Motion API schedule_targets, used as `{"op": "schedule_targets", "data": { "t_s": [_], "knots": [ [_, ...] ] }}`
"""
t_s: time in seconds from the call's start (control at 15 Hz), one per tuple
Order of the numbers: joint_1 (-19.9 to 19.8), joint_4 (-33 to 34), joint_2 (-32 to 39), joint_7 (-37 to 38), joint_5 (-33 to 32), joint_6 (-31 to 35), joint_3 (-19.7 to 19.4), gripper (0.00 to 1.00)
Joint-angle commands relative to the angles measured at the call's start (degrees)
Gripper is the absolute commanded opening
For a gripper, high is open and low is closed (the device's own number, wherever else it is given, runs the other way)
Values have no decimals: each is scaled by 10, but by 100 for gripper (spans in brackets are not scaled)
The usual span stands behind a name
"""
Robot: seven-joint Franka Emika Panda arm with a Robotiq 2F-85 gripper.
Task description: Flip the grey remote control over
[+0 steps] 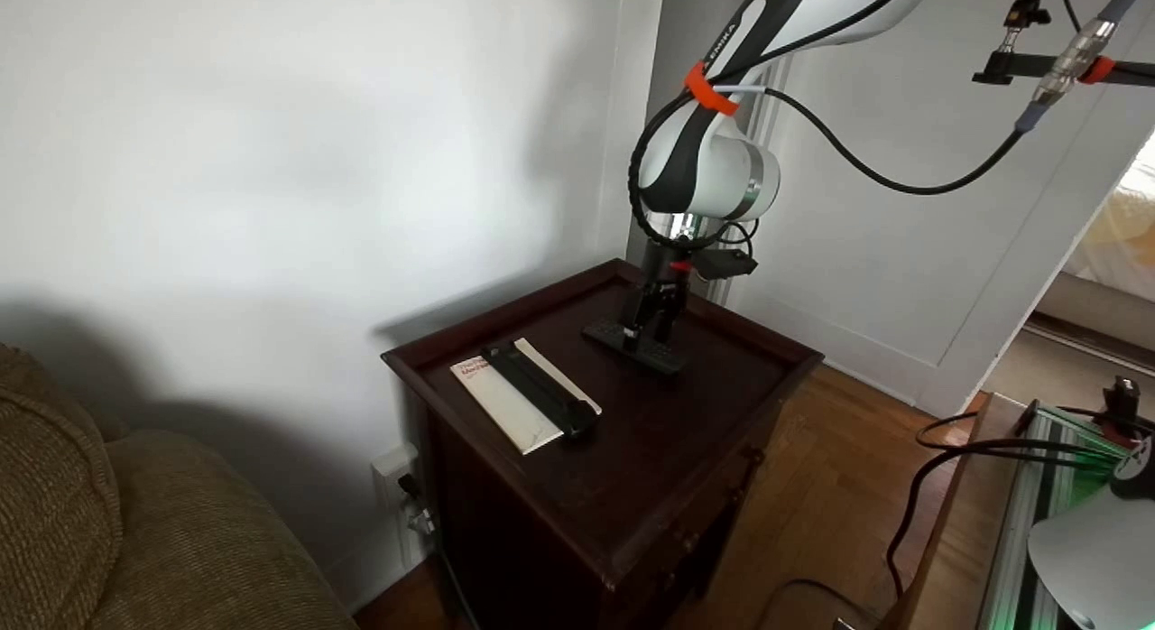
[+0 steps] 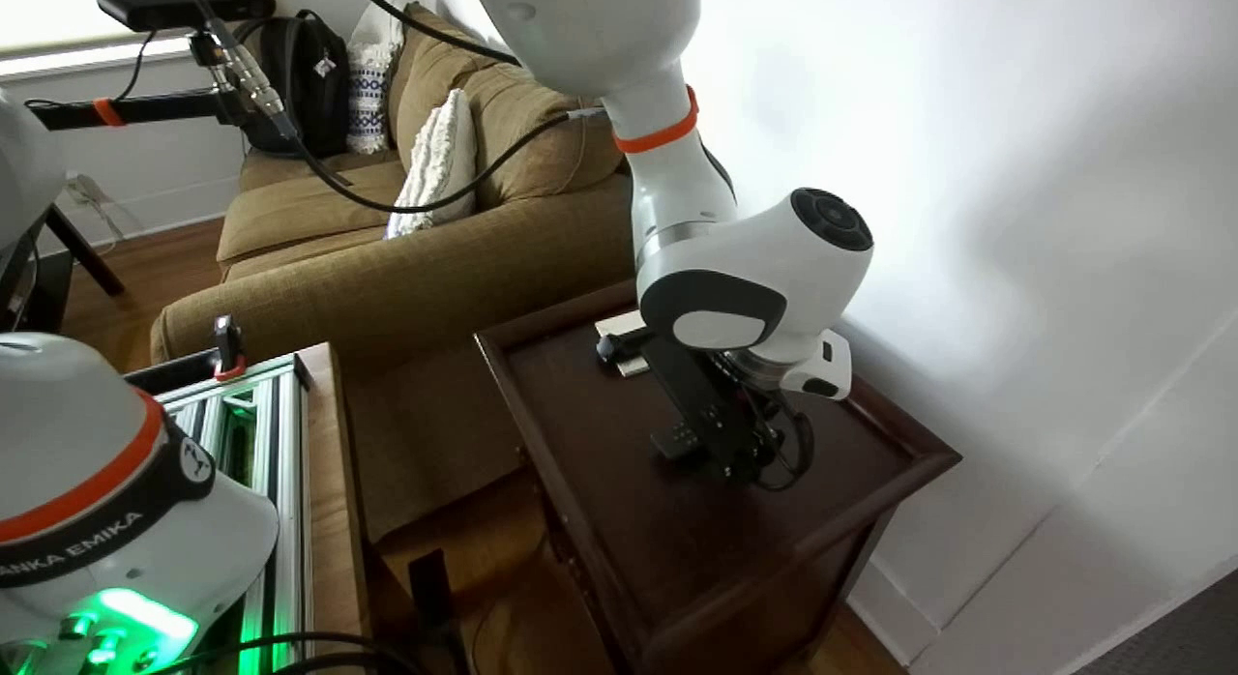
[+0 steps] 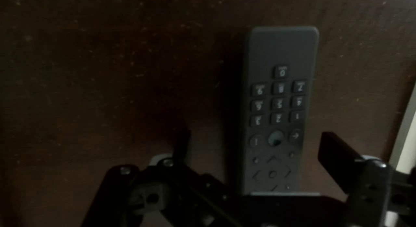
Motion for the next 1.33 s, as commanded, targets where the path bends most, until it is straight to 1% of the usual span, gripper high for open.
{"op": "schedule_targets", "data": {
  "t_s": [0.0,0.33,0.4,0.47,0.53,0.6,0.67,0.73,0.8,0.87,1.0,1.07,1.13,1.27],
  "knots": [
    [-44,1,2,-45,16,-14,24,100],
    [-88,11,12,-107,39,-18,63,100],
    [-95,14,15,-119,46,-22,70,96],
    [-100,17,17,-130,52,-27,75,79],
    [-104,20,19,-139,58,-32,79,71],
    [-108,24,22,-150,65,-41,81,71],
    [-111,28,24,-160,72,-49,82,64],
    [-110,32,27,-167,78,-58,79,54],
    [-109,38,30,-173,83,-65,76,46],
    [-108,42,32,-179,88,-74,74,51],
    [-106,51,39,-189,97,-84,70,49],
    [-105,56,43,-193,102,-90,68,41],
    [-104,60,45,-196,105,-95,67,30],
    [-103,68,48,-204,115,-104,65,16]
  ]
}}
